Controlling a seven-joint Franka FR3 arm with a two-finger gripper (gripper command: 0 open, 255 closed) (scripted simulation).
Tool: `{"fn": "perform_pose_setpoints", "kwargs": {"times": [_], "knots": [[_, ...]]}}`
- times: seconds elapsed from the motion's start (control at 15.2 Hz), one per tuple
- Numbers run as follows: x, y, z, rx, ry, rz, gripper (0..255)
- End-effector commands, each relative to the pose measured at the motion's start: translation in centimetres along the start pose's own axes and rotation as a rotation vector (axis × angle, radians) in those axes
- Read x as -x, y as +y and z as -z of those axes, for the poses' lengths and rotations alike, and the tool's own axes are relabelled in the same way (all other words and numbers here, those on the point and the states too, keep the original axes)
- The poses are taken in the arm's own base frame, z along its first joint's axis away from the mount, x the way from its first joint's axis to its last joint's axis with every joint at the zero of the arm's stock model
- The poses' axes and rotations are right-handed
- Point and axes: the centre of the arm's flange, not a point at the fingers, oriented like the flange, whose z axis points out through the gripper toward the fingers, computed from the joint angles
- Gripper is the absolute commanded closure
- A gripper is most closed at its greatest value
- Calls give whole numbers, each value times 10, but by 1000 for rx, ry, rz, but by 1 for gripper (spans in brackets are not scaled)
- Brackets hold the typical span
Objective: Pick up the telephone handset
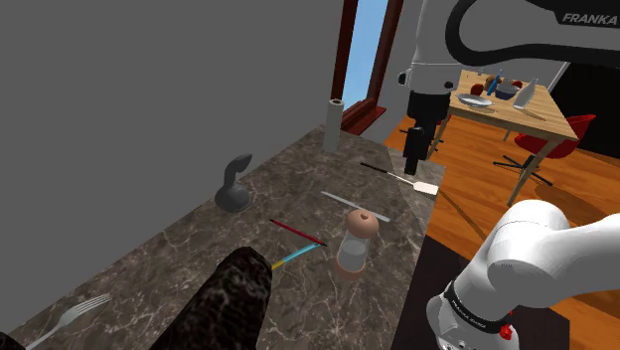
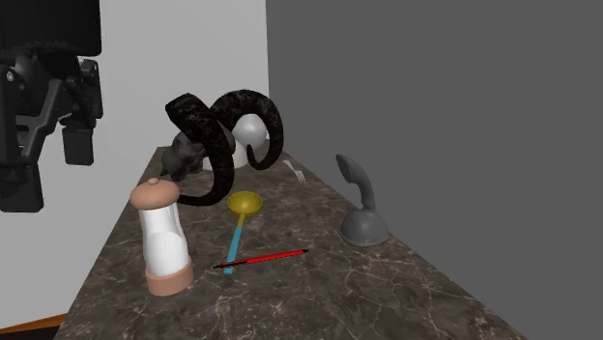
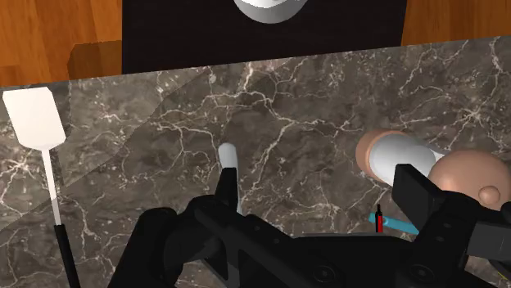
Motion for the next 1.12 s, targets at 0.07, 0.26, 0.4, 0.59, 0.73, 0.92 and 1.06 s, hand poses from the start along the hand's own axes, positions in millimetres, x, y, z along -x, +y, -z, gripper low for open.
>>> {"fn": "perform_pose_setpoints", "kwargs": {"times": [0.07, 0.26, 0.4, 0.59, 0.73, 0.92, 1.06], "knots": [[-11, -5, -1, -4, 3, -4, 0], [-45, -22, -3, -16, 11, -17, 0], [-68, -32, -5, -24, 17, -26, 0], [-102, -48, -6, -36, 25, -38, 0], [-125, -58, -7, -45, 31, -47, 0], [-160, -72, -8, -57, 39, -60, 0], [-183, -82, -8, -65, 45, -68, 0]]}}
